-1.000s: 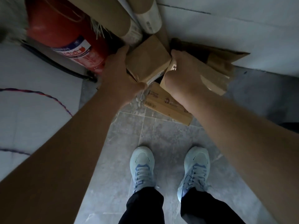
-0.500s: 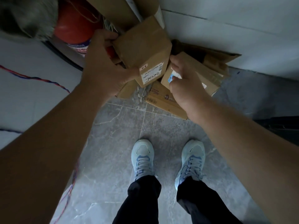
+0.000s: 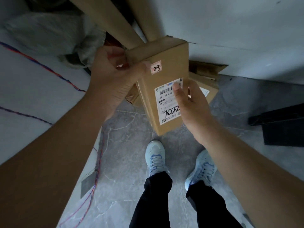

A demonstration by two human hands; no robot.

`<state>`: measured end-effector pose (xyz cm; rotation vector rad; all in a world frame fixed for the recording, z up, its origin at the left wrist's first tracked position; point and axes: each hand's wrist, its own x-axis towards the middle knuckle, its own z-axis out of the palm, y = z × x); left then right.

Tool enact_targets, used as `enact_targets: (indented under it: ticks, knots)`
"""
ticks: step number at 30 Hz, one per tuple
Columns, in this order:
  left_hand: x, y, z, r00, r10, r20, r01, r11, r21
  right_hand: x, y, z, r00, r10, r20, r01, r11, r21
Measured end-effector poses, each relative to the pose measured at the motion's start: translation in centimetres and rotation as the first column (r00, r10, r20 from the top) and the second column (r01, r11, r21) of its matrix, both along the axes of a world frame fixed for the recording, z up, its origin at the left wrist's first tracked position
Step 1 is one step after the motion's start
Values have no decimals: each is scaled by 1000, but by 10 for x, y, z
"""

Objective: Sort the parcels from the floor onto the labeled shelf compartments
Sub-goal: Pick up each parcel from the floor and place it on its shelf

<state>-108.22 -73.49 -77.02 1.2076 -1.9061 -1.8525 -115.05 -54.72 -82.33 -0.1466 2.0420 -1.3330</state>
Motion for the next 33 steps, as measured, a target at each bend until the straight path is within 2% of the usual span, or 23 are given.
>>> enact_targets:
  ticks: [2, 5, 9, 13, 18, 24, 28, 33]
  knots:
    - [4, 10, 21, 1000, 8, -13, -8, 1000, -12, 10, 3, 20, 996, -85, 0, 85, 996, -14]
    - [16, 34, 47, 994, -106, -37, 105, 994, -29, 21, 8, 50, 981, -190, -37, 189, 982, -21]
    - [36, 62, 83, 972, -233, -26, 232, 973, -14, 35, 20, 93, 973, -228, -43, 227, 974, -30]
    - [52, 85, 140, 963, -268, -38, 267, 963, -37, 44, 47, 149, 977, -177, -119, 170, 983, -72]
    - [76, 117, 221, 975, -209, -72, 199, 971, -133, 52, 92, 241, 972, -150, -181, 108, 970, -219]
    - [98, 164, 342, 958, -260, -121, 227, 946, -233, 64, 146, 363, 926, -146, -348, 47, 960, -277]
    - [115, 180, 421, 938, -323, -127, 283, 923, -262, 72, 173, 448, 854, -117, -507, -21, 966, -258]
    - [135, 196, 517, 885, -435, -166, 345, 852, -395, 89, 200, 554, 758, -136, -638, -24, 972, -236]
